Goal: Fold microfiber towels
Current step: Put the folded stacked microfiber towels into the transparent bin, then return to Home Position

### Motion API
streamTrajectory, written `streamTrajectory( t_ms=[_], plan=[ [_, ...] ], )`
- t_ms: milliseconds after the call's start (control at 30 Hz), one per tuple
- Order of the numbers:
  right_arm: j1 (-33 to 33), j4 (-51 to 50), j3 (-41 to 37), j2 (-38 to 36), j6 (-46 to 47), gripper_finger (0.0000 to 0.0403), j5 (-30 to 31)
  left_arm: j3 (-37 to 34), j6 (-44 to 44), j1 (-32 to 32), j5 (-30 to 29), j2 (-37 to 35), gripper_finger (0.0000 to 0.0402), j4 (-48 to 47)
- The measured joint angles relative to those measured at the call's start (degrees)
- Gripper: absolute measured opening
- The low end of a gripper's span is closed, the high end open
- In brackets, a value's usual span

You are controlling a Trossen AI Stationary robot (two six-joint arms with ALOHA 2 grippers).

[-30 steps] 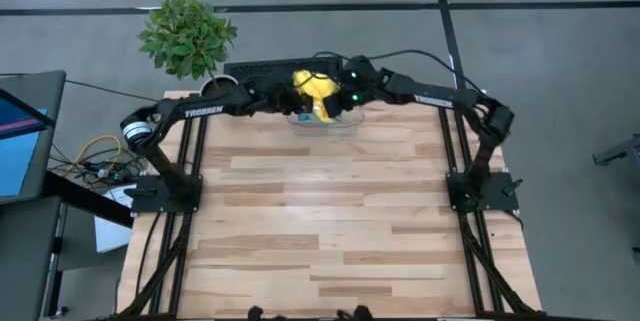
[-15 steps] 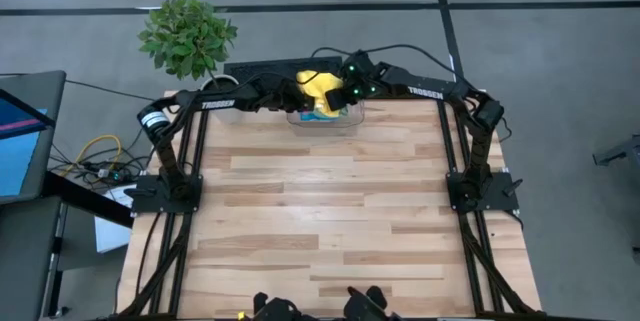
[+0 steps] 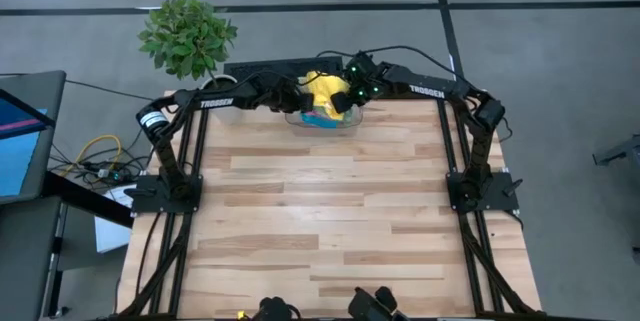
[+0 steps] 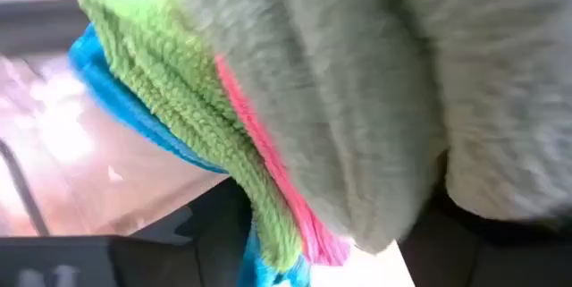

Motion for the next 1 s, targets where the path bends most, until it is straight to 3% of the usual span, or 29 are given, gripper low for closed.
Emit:
streamTrajectory(
  t_ms=[100, 300, 633, 833, 1000],
  plan=[
    [-0.27, -2.24, 0.0, -0.02, -1.81, 0.0257, 0.0, 2.21, 0.98, 0.05, 2.01, 0.21, 0.0252, -5.0],
    [-0.38, -4.23, 0.05, -0.11, -3.85, 0.0255, 0.71, 7.39, 5.06, -0.04, 0.51, 0.28, 0.0265, -16.77],
    [0.51, -15.69, 8.84, -0.22, -8.98, 0.0255, 11.64, 15.02, 8.71, 0.02, -3.08, 0.28, 0.0266, -30.11],
    [0.73, -17.65, 11.5, -2.05, -11.86, 0.0255, 11.25, 21.17, 14.14, -0.1, -5.93, -1.08, 0.0266, -40.56],
    [3.68, -11.2, 10.9, -8.12, -16.08, 0.0255, 8.4, 23.94, 19.15, -0.93, -6.07, -8.37, 0.0266, -46.8]
  ],
)
